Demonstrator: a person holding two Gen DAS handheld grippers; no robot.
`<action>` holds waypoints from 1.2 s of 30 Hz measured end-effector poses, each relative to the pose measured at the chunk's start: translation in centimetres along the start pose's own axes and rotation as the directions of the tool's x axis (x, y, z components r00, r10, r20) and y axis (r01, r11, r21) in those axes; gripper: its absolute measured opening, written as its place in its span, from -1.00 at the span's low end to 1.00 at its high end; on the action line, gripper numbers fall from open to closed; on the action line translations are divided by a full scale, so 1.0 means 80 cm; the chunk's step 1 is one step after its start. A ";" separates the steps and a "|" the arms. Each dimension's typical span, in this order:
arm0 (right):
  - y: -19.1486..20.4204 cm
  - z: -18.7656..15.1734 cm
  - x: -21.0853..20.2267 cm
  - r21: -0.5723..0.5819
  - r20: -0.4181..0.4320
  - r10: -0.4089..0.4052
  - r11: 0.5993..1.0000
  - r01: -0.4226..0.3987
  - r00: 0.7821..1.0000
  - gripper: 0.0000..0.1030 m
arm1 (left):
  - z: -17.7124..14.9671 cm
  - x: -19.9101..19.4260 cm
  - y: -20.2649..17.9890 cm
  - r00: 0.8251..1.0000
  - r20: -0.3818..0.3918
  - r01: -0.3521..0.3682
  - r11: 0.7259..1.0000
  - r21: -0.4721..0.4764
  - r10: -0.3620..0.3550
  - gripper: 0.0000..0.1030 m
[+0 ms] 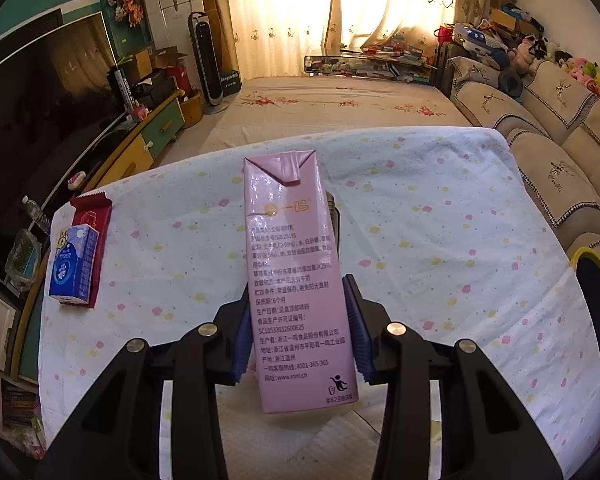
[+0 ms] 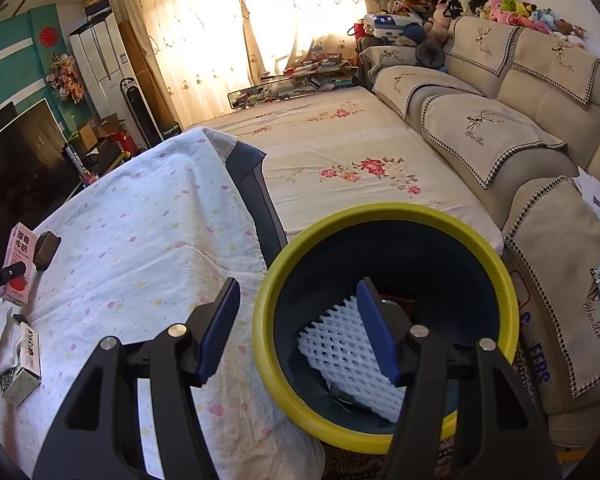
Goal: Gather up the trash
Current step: 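Carry the pink carton over the yellow bin and open the left tool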
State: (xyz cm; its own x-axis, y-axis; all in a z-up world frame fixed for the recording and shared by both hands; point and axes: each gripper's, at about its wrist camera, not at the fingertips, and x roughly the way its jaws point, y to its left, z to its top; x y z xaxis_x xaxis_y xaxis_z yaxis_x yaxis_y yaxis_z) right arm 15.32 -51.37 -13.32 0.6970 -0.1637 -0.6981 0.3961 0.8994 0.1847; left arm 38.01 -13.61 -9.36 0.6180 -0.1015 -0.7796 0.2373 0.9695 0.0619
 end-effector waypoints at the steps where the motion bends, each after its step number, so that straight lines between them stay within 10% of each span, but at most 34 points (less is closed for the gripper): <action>1: 0.000 0.000 -0.001 0.001 0.002 0.002 1.000 -0.002 1.000 0.13 | 0.000 -0.007 0.000 1.000 0.013 -0.002 1.000 0.003 0.002 -0.21; 14: -0.033 -0.008 -0.036 0.036 0.051 -0.003 0.999 0.001 0.999 0.13 | -0.012 -0.142 -0.119 0.969 0.165 0.148 0.966 0.210 -0.184 -0.21; 26: -0.114 -0.025 -0.080 0.125 0.090 -0.059 0.991 0.047 0.994 0.13 | -0.054 -0.165 -0.374 0.902 0.041 0.365 0.808 0.462 -0.431 -0.20; 36: -0.173 -0.039 -0.092 0.186 0.079 -0.085 0.980 0.069 0.993 0.16 | -0.073 -0.117 -0.516 0.905 -0.055 0.383 0.755 0.532 -0.421 -0.20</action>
State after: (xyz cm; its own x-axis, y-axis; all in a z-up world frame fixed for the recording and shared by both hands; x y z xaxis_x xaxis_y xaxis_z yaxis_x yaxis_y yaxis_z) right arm 2.86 -61.36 -12.91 0.7059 -0.2713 -0.6543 0.5477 0.7948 0.2612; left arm 18.05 -51.37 -8.23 0.4183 -0.4877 -0.7663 0.8148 0.5743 0.0792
